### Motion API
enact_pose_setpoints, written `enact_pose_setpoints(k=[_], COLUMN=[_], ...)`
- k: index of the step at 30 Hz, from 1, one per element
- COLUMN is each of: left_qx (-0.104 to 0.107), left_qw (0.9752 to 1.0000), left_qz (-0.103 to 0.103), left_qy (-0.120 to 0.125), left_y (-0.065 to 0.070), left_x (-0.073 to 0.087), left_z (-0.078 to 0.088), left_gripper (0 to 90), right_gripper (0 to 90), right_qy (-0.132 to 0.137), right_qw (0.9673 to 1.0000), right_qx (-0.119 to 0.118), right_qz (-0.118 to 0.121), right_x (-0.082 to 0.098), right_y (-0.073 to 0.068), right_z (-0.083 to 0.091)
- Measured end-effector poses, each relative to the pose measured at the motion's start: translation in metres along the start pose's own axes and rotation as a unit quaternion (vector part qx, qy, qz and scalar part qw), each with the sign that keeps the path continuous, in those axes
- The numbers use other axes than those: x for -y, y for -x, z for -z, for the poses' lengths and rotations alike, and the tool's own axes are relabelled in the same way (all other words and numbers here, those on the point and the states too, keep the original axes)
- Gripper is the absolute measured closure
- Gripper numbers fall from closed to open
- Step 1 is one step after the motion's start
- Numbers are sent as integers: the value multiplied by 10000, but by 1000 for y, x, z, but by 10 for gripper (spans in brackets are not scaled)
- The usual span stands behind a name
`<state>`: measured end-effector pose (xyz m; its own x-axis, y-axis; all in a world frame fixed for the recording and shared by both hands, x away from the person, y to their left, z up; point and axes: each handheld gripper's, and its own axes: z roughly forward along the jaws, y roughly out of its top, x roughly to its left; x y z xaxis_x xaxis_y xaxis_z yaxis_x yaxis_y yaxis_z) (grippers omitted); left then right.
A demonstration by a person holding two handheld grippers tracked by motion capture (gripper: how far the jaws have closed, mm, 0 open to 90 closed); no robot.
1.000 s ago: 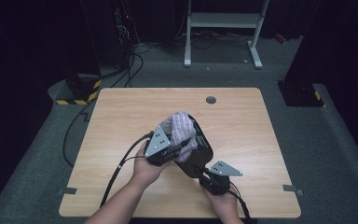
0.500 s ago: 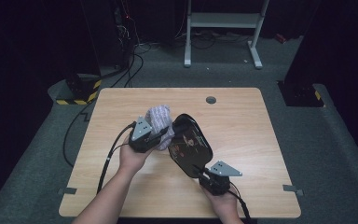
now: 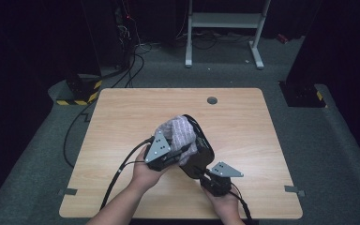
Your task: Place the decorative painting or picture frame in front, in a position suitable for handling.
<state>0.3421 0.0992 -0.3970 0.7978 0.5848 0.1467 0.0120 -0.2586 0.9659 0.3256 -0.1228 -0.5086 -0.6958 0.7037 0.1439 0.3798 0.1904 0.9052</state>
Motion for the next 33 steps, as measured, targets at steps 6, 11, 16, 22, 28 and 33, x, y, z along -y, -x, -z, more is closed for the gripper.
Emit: enact_pose_setpoints(k=[6, 11, 16, 22, 28, 33], left_qx=[361, 470, 461, 462, 411, 194], left_qw=[9991, 9985, 9985, 9988, 9991, 9997], left_qz=[-49, -103, -143, -95, -72, -49], left_qy=[236, 266, 241, 112, 32, -143], left_y=[26, 33, 30, 27, 17, -2], left_x=[-15, -17, -12, 3, 17, 27], left_z=[-3, -9, -9, -13, -13, -10], left_gripper=[701, 701, 701, 705, 710, 712], right_gripper=[801, 801, 801, 801, 801, 801], right_qy=[-4, -12, -2, -11, -8, 16], right_qw=[10000, 10000, 10000, 10000, 10000, 10000], right_qx=[-12, -9, -21, -22, -15, -15], right_qz=[8, -2, -10, -39, -63, -65], right_x=[0, 0, 0, 0, 0, -1], right_y=[0, 1, 1, 1, 1, 1], right_z=[0, 0, 0, 0, -1, -1])
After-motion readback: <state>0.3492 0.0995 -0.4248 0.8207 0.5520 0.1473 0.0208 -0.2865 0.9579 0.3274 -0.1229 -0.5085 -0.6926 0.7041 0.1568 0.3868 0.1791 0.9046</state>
